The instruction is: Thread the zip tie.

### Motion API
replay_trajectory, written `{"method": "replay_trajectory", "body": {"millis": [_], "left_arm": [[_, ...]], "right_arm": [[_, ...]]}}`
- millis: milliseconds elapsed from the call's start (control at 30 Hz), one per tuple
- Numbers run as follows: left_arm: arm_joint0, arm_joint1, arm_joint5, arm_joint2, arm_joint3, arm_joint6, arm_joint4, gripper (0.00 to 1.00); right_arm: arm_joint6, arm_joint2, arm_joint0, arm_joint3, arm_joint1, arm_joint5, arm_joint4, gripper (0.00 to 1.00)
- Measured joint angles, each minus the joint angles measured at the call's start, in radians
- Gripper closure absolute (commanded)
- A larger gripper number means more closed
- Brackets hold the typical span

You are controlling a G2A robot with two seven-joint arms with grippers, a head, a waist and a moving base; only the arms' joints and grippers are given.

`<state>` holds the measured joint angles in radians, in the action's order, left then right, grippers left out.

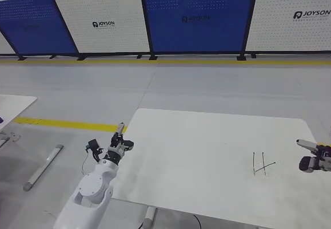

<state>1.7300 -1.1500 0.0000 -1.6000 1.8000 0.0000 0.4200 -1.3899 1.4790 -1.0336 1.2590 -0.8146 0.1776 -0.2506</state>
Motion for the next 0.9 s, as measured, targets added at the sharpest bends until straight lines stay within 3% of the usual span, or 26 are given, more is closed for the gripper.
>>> {"method": "replay_trajectory", "body": {"millis": [200, 400, 900], "left_arm": [[0.0, 0.0, 0.0, 0.0, 0.0, 0.0, 0.0, 0.0], [0.0, 0.0, 0.0, 0.0, 0.0, 0.0, 0.0, 0.0], [0.0, 0.0, 0.0, 0.0, 0.0, 0.0, 0.0, 0.0]], "right_arm": [[0.0, -0.23, 0.17, -0.229, 0.007, -0.006, -0.029, 0.0], [0.0, -0.429, 0.315, -0.422, -0.022, -0.037, -0.042, 0.0], [0.003, -0.442, 0.325, -0.434, -0.024, -0.041, -0.047, 0.0]]}}
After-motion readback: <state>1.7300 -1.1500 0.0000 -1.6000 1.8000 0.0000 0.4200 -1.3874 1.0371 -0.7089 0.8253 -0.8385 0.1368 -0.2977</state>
